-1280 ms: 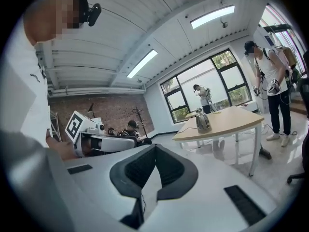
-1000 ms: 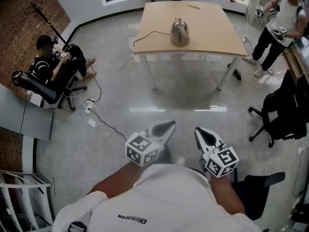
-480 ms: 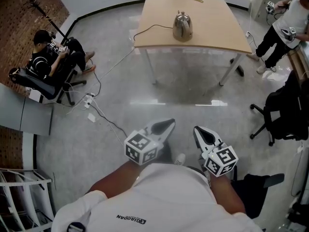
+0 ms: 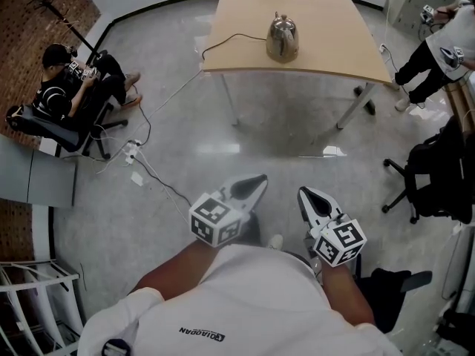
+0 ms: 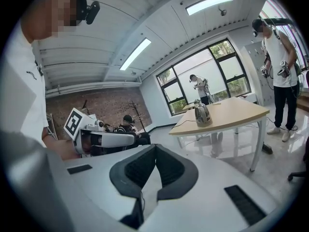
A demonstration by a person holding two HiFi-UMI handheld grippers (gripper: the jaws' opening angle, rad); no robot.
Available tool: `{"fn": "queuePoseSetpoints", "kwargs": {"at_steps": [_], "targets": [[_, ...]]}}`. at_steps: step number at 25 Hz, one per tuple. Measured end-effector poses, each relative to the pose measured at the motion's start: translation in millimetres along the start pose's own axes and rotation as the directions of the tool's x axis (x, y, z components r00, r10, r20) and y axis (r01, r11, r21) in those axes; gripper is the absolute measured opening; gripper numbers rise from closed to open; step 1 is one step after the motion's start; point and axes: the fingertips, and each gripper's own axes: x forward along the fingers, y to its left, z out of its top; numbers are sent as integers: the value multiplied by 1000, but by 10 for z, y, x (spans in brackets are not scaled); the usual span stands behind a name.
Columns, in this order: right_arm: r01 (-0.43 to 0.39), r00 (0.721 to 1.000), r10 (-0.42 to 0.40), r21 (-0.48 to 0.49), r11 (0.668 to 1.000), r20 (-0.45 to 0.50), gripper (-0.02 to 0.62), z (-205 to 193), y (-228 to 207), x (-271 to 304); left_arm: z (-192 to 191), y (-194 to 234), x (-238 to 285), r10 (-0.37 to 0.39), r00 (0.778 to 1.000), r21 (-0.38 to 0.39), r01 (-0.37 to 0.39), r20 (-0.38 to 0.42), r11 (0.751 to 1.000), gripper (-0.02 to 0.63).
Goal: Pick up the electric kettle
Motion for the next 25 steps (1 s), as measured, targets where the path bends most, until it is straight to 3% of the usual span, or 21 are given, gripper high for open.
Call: {"fn": "queuePoseSetpoints", "kwargs": {"at_steps": [14,25], "targets": [[20,999,-21,-49,999,-31,21,556,-336,931,660,949,300,3,997,-10,-2,79,1000,-5],[52,997,-56,-83,995,-44,21,801,-372,1700,842,1504,482,-87,995,19,86,52,996,-5]]}}
